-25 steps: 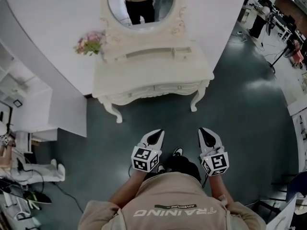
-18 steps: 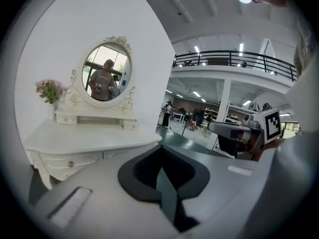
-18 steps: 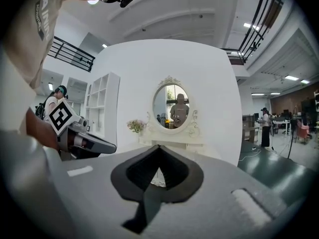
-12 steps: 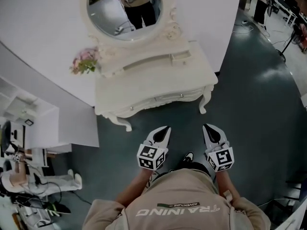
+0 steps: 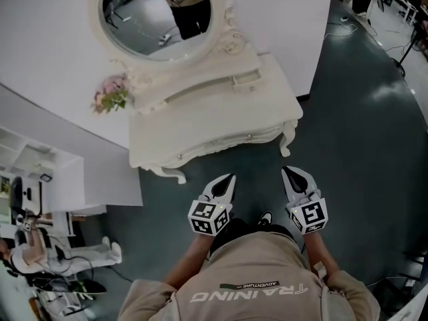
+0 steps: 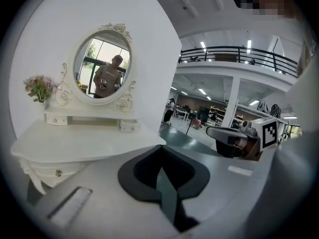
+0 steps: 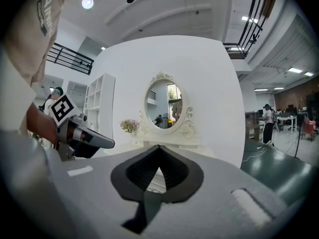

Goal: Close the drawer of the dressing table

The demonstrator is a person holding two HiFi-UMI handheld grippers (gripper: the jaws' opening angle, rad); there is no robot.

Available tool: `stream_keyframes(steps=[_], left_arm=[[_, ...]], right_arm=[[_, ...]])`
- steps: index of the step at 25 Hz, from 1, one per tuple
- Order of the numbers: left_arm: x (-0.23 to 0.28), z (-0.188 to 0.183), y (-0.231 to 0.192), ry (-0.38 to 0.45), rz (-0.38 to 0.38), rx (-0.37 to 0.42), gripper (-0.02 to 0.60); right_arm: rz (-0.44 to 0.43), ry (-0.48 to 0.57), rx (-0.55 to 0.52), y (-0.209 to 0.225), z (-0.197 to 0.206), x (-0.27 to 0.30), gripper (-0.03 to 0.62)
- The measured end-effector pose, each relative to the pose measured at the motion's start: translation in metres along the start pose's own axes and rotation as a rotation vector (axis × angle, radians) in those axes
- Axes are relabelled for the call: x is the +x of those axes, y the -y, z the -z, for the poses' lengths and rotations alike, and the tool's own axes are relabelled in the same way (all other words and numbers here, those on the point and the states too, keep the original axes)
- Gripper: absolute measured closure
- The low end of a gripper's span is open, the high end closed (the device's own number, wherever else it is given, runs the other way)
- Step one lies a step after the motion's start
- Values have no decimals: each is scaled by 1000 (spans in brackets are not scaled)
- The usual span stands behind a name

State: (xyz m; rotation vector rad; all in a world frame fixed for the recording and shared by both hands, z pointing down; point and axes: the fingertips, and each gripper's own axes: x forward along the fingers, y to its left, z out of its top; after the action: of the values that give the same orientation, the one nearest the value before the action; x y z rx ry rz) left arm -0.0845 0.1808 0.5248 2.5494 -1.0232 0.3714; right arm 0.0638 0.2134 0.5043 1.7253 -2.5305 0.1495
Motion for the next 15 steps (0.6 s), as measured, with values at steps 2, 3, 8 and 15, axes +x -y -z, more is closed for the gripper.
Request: stream_keyframes(steps=[2, 3, 8, 15], left_arm=[[8, -2, 3, -6, 5, 2, 563], [13, -4, 5, -7, 11, 3, 563], [27, 2, 3, -47, 12, 7, 563], [61, -4, -10, -64, 34, -2, 563]], right_arm=[[3, -15, 6, 6, 5, -1, 592], [5, -25, 13, 10, 9, 0, 592], [-8, -55, 43, 16, 24, 7, 592], [16, -76, 48, 37, 25, 26, 592]])
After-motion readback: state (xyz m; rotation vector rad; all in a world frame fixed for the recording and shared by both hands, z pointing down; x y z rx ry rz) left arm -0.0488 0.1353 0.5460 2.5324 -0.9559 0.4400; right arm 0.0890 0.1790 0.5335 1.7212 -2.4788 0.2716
